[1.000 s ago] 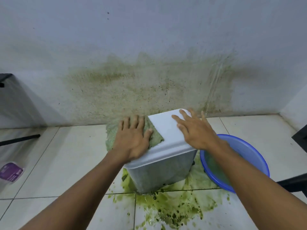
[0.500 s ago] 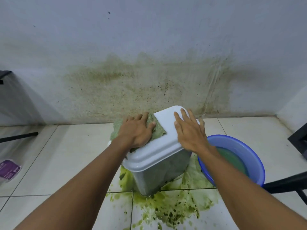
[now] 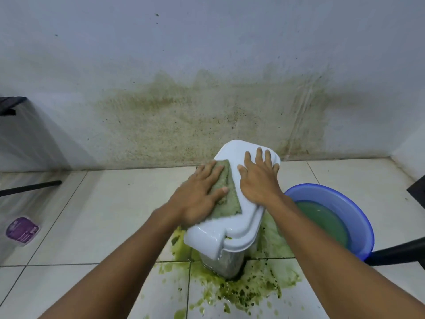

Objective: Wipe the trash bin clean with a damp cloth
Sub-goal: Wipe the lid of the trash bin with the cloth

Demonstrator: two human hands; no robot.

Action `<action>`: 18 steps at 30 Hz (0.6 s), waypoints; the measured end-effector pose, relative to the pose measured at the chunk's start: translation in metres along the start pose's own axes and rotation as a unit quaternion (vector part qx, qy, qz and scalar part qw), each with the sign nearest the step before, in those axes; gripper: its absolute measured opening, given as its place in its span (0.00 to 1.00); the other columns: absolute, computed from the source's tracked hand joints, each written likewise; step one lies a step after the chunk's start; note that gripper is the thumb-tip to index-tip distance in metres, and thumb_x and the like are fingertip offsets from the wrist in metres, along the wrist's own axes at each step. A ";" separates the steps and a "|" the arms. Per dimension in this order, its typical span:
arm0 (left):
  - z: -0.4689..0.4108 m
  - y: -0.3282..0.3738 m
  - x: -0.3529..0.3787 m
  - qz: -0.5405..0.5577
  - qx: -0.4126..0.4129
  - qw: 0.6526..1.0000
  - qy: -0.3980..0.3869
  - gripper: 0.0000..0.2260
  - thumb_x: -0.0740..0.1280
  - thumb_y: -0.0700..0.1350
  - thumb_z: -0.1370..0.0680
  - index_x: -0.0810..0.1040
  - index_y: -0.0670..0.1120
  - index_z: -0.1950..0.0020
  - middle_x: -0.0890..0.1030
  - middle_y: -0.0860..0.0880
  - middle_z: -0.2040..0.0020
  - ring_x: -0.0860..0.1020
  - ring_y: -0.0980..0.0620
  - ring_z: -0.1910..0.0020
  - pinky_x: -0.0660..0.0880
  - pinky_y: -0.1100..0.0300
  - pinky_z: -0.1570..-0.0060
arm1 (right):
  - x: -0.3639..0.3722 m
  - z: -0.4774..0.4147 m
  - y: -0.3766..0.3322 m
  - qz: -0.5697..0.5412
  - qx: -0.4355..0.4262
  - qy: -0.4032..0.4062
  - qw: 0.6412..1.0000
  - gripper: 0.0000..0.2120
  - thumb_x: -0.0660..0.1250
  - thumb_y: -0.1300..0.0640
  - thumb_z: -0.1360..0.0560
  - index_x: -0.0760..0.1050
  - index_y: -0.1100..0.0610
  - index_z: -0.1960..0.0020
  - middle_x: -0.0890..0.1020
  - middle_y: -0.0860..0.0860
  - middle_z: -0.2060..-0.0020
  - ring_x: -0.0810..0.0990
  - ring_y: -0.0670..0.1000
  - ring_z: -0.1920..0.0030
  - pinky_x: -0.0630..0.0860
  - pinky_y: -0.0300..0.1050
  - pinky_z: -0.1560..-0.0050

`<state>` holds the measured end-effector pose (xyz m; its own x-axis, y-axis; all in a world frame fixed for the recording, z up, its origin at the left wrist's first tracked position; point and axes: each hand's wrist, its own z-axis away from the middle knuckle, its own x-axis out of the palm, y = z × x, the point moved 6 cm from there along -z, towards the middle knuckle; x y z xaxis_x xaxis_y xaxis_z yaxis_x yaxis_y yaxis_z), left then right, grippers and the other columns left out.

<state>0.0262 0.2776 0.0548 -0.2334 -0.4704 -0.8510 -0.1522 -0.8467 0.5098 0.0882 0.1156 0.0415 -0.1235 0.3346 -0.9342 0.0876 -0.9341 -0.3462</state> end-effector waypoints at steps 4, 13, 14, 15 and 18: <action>-0.023 0.003 0.001 0.133 -0.045 0.990 0.031 0.31 0.58 0.57 0.15 0.48 0.54 0.16 0.49 0.56 0.16 0.49 0.56 0.18 0.50 0.56 0.21 | -0.005 -0.011 0.008 0.013 -0.053 -0.034 0.998 0.28 0.46 0.47 0.14 0.46 0.54 0.18 0.42 0.55 0.18 0.37 0.57 0.19 0.41 0.64 0.22; 0.011 0.025 0.048 0.269 -0.041 0.952 0.140 0.31 0.56 0.57 0.15 0.44 0.58 0.17 0.40 0.63 0.19 0.38 0.62 0.20 0.40 0.57 0.21 | -0.006 -0.002 -0.008 0.084 -0.121 -0.039 0.988 0.28 0.43 0.46 0.14 0.46 0.54 0.18 0.45 0.54 0.18 0.41 0.54 0.18 0.39 0.56 0.21; 0.002 0.021 0.045 0.291 -0.043 0.945 0.145 0.30 0.56 0.57 0.15 0.46 0.57 0.16 0.42 0.61 0.18 0.39 0.61 0.19 0.41 0.56 0.20 | -0.005 0.002 -0.010 0.074 -0.126 -0.026 0.989 0.27 0.43 0.47 0.14 0.47 0.54 0.18 0.46 0.53 0.18 0.43 0.53 0.18 0.39 0.54 0.20; -0.007 0.017 0.041 0.303 -0.044 0.941 0.146 0.29 0.56 0.56 0.15 0.47 0.56 0.16 0.44 0.59 0.17 0.40 0.60 0.19 0.42 0.54 0.20 | -0.006 0.003 -0.009 0.067 -0.131 -0.017 0.989 0.27 0.44 0.48 0.14 0.48 0.55 0.18 0.48 0.53 0.18 0.44 0.53 0.18 0.40 0.53 0.20; -0.044 0.004 0.027 0.300 -0.057 0.943 0.132 0.28 0.55 0.52 0.13 0.48 0.52 0.16 0.47 0.55 0.16 0.41 0.56 0.18 0.41 0.54 0.20 | -0.006 0.001 -0.009 0.056 -0.140 -0.014 0.988 0.26 0.44 0.50 0.14 0.50 0.56 0.18 0.50 0.51 0.18 0.46 0.53 0.18 0.41 0.50 0.20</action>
<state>0.0619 0.2503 0.0281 0.0056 -0.9061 -0.4230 0.0387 -0.4225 0.9056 0.0872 0.1220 0.0505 -0.1253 0.2234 -0.9666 0.3720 -0.8927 -0.2545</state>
